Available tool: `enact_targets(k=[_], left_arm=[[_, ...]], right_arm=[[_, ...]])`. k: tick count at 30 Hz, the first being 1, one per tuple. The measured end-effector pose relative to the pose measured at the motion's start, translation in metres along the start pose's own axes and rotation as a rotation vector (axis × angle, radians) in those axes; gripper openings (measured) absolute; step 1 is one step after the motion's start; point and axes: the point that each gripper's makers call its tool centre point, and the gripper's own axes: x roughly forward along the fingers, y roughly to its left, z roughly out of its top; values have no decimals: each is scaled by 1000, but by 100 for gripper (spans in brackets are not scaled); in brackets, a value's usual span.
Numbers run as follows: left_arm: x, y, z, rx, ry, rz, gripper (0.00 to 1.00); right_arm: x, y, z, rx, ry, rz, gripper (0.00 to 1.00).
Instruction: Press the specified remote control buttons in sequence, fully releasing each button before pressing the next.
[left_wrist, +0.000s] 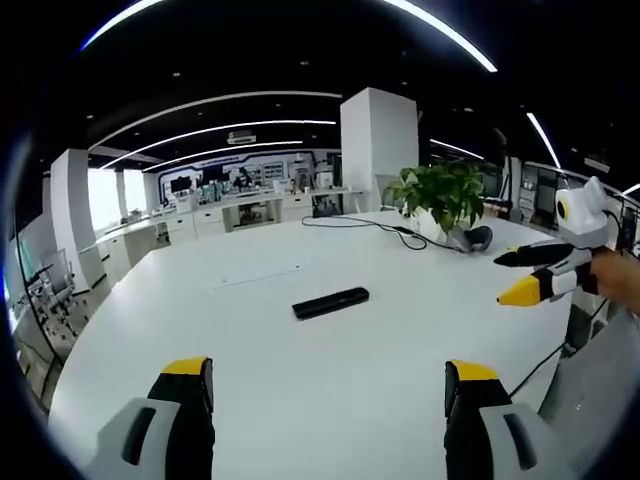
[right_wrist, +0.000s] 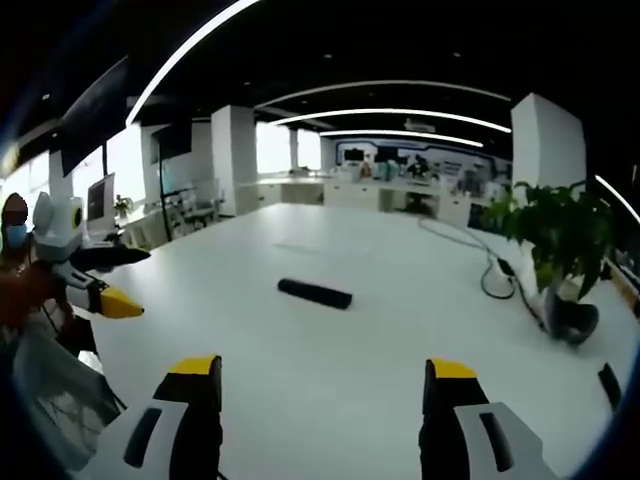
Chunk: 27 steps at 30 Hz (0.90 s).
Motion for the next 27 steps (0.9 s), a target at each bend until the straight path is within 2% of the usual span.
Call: enact_targets(k=[13, 18, 27], left_arm=[[25, 16, 9, 44, -2, -44, 100], [38, 17, 7, 60, 12, -76, 100], [52, 26, 5, 83, 29, -90, 100]], right_arm=[[21, -12, 9, -72, 21, 20, 79], [32, -16, 10, -95, 31, 29, 78], [46, -22, 7, -120, 56, 42, 77]])
